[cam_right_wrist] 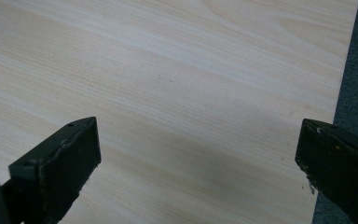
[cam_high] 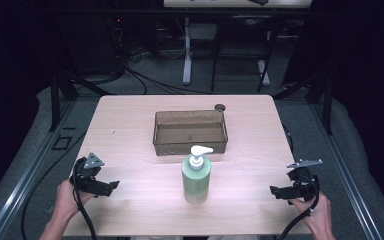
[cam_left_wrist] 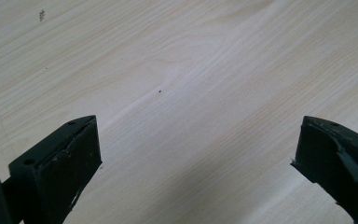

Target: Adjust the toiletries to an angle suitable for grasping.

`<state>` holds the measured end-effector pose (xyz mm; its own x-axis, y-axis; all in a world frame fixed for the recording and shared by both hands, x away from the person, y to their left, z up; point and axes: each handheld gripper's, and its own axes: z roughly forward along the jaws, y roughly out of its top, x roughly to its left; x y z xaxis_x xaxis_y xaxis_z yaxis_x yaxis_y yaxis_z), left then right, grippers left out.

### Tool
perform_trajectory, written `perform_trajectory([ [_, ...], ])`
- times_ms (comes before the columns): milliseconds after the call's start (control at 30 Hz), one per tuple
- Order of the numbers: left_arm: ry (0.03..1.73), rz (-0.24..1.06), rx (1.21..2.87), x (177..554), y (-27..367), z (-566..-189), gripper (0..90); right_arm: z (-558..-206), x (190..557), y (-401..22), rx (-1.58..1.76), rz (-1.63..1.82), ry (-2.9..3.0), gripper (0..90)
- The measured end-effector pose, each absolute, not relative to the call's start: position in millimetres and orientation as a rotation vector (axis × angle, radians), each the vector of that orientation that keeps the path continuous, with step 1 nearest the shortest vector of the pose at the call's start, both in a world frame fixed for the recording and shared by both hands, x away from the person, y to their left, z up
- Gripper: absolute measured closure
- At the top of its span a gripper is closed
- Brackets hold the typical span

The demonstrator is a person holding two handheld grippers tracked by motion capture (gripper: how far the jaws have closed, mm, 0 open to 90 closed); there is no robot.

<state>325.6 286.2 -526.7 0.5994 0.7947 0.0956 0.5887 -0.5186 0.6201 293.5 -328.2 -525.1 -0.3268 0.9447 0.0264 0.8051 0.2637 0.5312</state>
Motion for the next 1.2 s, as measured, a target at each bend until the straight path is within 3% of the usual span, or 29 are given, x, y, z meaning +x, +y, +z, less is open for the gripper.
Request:
perform_trajectory([
  [467, 1.013, 0.368, 2.244, 320, 260, -511, 0.0, -526, 299, -318, 1.589, 0.665, 2.291, 0.0],
  [1200, 0.834, 0.267, 2.2, 318, 202, -487, 0.0, -528, 298, -315, 1.557, 0.646, 2.292, 0.3],
])
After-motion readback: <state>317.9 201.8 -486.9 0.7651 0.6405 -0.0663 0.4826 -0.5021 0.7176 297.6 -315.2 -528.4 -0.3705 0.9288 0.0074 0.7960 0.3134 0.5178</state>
